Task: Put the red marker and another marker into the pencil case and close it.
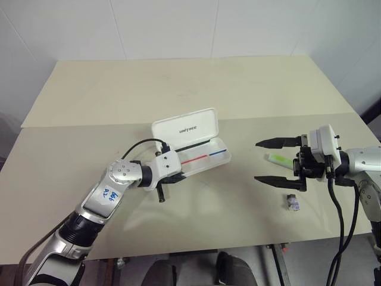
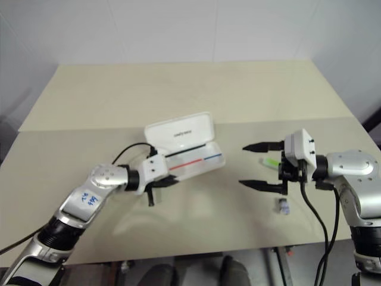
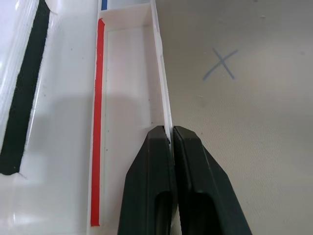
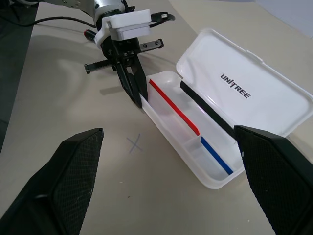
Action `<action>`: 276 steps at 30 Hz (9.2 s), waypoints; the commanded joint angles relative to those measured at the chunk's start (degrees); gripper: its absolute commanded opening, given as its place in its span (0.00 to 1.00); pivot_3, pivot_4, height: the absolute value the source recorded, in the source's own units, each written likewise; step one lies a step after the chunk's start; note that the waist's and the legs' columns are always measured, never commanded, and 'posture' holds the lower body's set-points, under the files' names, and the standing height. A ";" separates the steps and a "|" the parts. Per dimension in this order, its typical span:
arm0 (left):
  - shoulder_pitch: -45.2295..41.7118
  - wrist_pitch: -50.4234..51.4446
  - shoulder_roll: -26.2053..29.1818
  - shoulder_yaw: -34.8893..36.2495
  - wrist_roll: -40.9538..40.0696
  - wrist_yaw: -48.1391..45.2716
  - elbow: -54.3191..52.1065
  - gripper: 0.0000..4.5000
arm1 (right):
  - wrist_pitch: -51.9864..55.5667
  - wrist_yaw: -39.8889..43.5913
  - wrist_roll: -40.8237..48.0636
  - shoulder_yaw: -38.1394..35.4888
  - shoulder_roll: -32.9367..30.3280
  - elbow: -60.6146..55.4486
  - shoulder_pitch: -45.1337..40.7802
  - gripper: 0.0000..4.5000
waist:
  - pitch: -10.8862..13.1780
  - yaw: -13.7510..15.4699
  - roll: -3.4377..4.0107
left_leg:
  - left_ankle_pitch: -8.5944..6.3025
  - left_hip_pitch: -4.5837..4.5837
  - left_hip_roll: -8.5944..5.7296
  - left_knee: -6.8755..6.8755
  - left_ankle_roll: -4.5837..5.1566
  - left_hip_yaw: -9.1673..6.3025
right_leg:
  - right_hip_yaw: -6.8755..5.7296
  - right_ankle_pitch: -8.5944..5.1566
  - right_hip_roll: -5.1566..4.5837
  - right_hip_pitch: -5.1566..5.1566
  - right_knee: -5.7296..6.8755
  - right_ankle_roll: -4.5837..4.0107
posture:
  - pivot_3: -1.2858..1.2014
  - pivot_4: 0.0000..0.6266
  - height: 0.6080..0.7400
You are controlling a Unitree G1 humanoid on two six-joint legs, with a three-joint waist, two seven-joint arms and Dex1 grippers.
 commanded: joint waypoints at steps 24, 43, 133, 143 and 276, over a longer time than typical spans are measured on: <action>9.34 -2.34 5.38 0.64 -2.96 -8.30 -10.69 0.01 | -0.32 -3.86 1.60 -1.59 2.77 -6.40 5.22 1.00 | 0.00 -1.02 0.00 | -0.09 0.00 0.02 -0.11 0.01 0.12 | 0.01 0.00 0.01 -0.03 -0.08 0.00 | 0.52 0.24 1.00; 10.82 -6.47 4.17 0.60 -1.95 -7.49 -10.34 0.41 | -0.66 -4.76 0.86 0.44 5.33 -5.90 4.16 1.00 | 0.00 -0.85 0.00 | -0.09 0.00 0.01 -0.06 0.01 0.08 | 0.03 0.00 0.01 -0.03 -0.09 0.00 | 0.52 0.24 1.00; 33.82 -19.16 3.21 39.16 -27.26 -0.23 -12.75 0.15 | -10.27 11.02 -3.52 10.21 10.98 12.24 -11.71 1.00 | -0.19 -1.74 -0.26 | -0.32 0.09 0.47 -0.01 -0.22 0.58 | 0.10 0.05 0.33 -0.69 0.55 -0.42 | 0.52 0.24 1.00; 16.10 -11.99 3.59 21.32 -22.85 -1.22 -13.26 0.15 | -8.95 6.33 -3.05 7.43 9.80 6.98 -7.09 1.00 | -0.20 -1.55 -0.31 | -0.34 0.01 0.49 -0.01 -0.23 0.98 | -0.11 0.05 0.33 -0.89 0.52 -0.42 | 0.52 0.24 1.00; 36.26 -25.17 10.49 39.41 -23.19 -9.97 -11.75 1.00 | -0.29 -1.31 -25.59 33.05 23.64 9.27 -22.52 0.31 | -0.21 -2.76 -0.33 | -0.43 0.14 0.72 -0.09 -0.30 1.59 | 0.16 0.11 0.49 -1.14 0.51 -0.49 | 0.52 0.24 1.00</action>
